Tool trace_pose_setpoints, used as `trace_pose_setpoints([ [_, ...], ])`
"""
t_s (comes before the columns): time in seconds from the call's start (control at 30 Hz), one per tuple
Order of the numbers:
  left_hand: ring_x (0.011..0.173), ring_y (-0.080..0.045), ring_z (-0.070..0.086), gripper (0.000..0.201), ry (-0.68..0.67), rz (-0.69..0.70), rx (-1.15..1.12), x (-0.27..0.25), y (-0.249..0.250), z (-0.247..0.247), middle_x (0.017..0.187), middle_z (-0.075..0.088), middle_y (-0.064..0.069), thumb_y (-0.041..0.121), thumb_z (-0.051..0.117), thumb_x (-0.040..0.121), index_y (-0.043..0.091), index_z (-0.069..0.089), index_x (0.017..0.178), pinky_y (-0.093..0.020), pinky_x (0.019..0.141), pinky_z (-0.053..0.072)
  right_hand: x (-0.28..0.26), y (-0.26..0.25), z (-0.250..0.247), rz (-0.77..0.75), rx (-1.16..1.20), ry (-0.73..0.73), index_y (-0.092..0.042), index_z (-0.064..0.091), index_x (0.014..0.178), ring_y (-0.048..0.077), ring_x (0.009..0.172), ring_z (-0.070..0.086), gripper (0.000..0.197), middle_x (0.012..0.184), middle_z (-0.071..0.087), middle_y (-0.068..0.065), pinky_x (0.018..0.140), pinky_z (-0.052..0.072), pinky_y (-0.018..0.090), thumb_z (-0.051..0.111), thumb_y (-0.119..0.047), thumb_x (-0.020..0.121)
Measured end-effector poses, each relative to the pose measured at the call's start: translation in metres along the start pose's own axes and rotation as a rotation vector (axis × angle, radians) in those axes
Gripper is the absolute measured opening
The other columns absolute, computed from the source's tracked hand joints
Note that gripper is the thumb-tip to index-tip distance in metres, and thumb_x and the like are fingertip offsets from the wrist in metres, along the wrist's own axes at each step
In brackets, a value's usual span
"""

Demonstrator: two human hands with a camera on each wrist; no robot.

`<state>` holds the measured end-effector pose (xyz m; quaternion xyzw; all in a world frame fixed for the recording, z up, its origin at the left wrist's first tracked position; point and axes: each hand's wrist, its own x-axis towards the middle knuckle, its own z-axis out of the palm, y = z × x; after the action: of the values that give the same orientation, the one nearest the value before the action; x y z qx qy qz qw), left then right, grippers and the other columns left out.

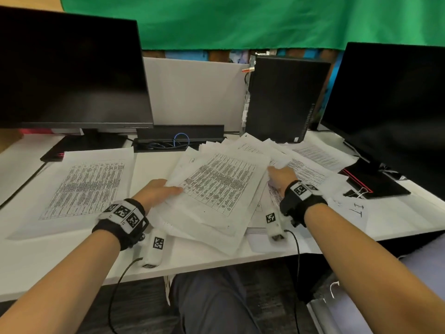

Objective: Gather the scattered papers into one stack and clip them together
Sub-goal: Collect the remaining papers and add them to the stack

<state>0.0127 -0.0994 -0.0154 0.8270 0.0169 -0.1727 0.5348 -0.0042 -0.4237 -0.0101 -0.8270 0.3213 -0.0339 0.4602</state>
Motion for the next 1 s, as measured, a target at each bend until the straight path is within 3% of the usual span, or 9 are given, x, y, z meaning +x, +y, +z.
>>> trace_pose_setpoints([
  [0.13,0.105,-0.030,0.061,0.031,0.066,0.076,0.155,0.002,-0.004,-0.003,0.117,0.064,-0.013,0.016,0.064,0.089,0.006,0.060,0.118,-0.044,0.095,0.049,0.035,0.015,-0.007,0.114,0.206,-0.091,-0.005,0.057,0.087,0.018,0.049,0.049,0.015,0.079,0.057,0.013,0.048,0.042,0.028,0.052,-0.016,0.096],
  [0.3,0.100,-0.029,0.062,0.021,0.142,0.130,0.058,-0.005,0.002,-0.010,0.109,0.066,-0.009,0.012,0.055,0.094,0.009,0.061,0.114,-0.046,0.091,0.050,0.040,-0.009,-0.004,-0.137,-0.059,0.084,-0.010,0.057,0.076,0.026,0.088,0.054,0.028,0.091,0.056,0.010,0.089,0.047,0.039,0.051,-0.027,0.098],
  [0.4,0.093,-0.028,0.061,0.019,0.174,0.101,-0.122,-0.014,0.010,-0.016,0.104,0.064,-0.010,0.009,0.049,0.097,0.009,0.059,0.113,-0.036,0.076,0.051,0.041,-0.031,-0.031,-0.222,0.227,0.337,-0.008,0.058,0.081,0.027,0.090,0.053,0.030,0.098,0.056,0.016,0.087,0.047,0.033,0.045,-0.027,0.100],
  [0.5,0.085,-0.023,0.061,0.019,0.158,0.091,-0.248,-0.021,0.014,-0.014,0.103,0.064,-0.010,0.009,0.047,0.098,0.010,0.059,0.114,-0.031,0.069,0.050,0.039,-0.026,-0.069,-0.063,0.358,0.350,0.000,0.057,0.125,0.035,0.113,0.056,0.038,0.125,0.056,0.024,0.076,0.044,0.030,0.048,-0.028,0.100],
  [0.57,0.087,-0.019,0.060,0.023,0.129,0.133,-0.232,-0.020,0.018,-0.005,0.107,0.063,-0.007,0.008,0.049,0.097,0.012,0.058,0.118,-0.025,0.066,0.047,0.033,-0.012,-0.092,-0.026,0.245,0.251,-0.010,0.072,0.083,0.034,0.082,0.058,0.024,0.083,0.067,0.019,0.072,0.043,0.034,0.059,-0.025,0.096],
  [0.67,0.098,-0.023,0.058,0.029,0.090,0.153,-0.179,-0.015,0.021,0.013,0.113,0.061,-0.009,0.001,0.051,0.095,0.005,0.057,0.123,-0.026,0.069,0.047,0.038,0.004,-0.101,0.049,0.584,0.216,-0.033,0.051,0.020,0.017,0.066,0.043,0.089,0.023,0.042,-0.013,0.064,0.042,0.031,0.031,-0.023,0.106],
  [0.8,0.101,-0.034,0.060,0.035,0.024,0.056,-0.111,-0.004,0.006,0.026,0.116,0.061,-0.020,-0.008,0.049,0.090,-0.002,0.053,0.124,-0.040,0.083,0.052,0.057,0.013,-0.095,0.050,0.507,0.208,-0.010,0.054,0.065,0.026,0.090,0.045,0.044,0.062,0.068,0.011,0.063,0.043,0.033,0.032,-0.018,0.102],
  [0.93,0.099,-0.033,0.061,0.035,-0.004,0.003,-0.099,0.001,-0.005,0.031,0.112,0.063,-0.018,-0.008,0.043,0.089,0.002,0.054,0.120,-0.036,0.075,0.052,0.039,0.008,-0.075,0.084,0.699,0.051,-0.009,0.036,0.068,0.025,0.075,0.045,0.039,0.050,0.056,0.010,0.043,0.045,0.016,0.025,-0.006,0.106],
  [1.0,0.100,-0.035,0.061,0.033,-0.008,-0.017,-0.108,0.002,-0.005,0.032,0.111,0.064,-0.018,-0.005,0.042,0.088,0.000,0.056,0.118,-0.042,0.083,0.053,0.029,-0.003,-0.056,0.067,0.628,-0.047,-0.012,0.044,0.075,0.018,0.077,0.052,0.033,0.083,0.058,0.012,0.052,0.050,0.014,0.031,-0.005,0.104],
])
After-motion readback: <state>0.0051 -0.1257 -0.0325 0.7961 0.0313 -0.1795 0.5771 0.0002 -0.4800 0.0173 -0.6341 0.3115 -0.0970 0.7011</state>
